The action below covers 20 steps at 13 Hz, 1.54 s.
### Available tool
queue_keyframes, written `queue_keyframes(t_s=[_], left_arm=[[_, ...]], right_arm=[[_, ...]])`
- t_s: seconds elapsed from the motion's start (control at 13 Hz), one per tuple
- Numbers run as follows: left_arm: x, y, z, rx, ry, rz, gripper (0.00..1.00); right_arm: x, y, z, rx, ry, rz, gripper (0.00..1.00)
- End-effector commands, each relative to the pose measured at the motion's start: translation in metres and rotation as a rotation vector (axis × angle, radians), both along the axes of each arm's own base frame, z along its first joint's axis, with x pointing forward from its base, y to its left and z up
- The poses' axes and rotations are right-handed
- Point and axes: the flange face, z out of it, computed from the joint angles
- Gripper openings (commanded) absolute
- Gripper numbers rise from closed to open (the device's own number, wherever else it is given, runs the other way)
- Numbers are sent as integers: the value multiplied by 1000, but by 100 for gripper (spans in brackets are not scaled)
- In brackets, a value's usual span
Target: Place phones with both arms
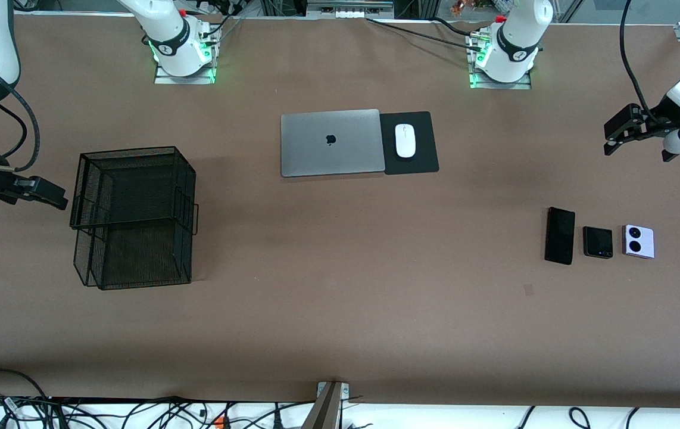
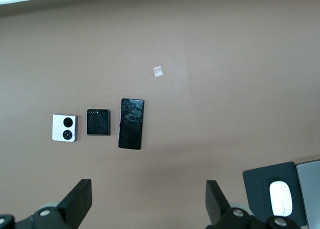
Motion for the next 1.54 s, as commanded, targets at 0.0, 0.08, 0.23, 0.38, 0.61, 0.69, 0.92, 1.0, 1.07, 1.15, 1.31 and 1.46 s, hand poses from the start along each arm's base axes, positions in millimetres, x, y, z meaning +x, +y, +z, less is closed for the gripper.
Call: queue_keyframes(t_s=[0.0, 0.08, 0.23, 0.38, 0.61, 0.69, 0.92, 1.0, 1.07, 1.15, 1.31, 1.46], left_arm=[[-2, -4, 0, -19, -6, -5, 100], [-1, -4, -2, -18, 0, -7, 100], [2, -3, -7, -20, 8, -6, 100], [2, -3, -7, -18, 8, -5, 100], [1, -3, -5, -18, 6, -5, 100], [1, -2, -5, -18, 6, -3, 100], [4, -1, -12, -13, 21, -3, 100], [13, 3, -26, -9, 42, -1, 100], [22, 7, -43, -10, 65, 0, 100], [34, 13, -64, 8, 79, -25, 100], [57, 37, -108, 46, 121, -122, 100], [80, 51, -155, 33, 124, -129, 100]], right_arm=[[-1, -2, 6, 1, 0, 5, 100], [-1, -2, 6, 2, 1, 7, 100], [-1, -3, 6, 2, 1, 6, 100], [-1, -3, 6, 1, 0, 6, 100], [-1, -4, 5, 2, 4, 1, 100], [-1, -3, 4, 4, 6, -1, 100], [-1, -2, 3, 4, 7, 1, 100], [-1, -2, 3, 4, 9, 1, 100], [-1, -3, 3, 4, 9, 1, 100], [-1, -3, 3, 4, 10, 1, 100], [-1, -2, 3, 4, 10, -1, 100], [-1, -1, 2, 4, 12, 1, 100]])
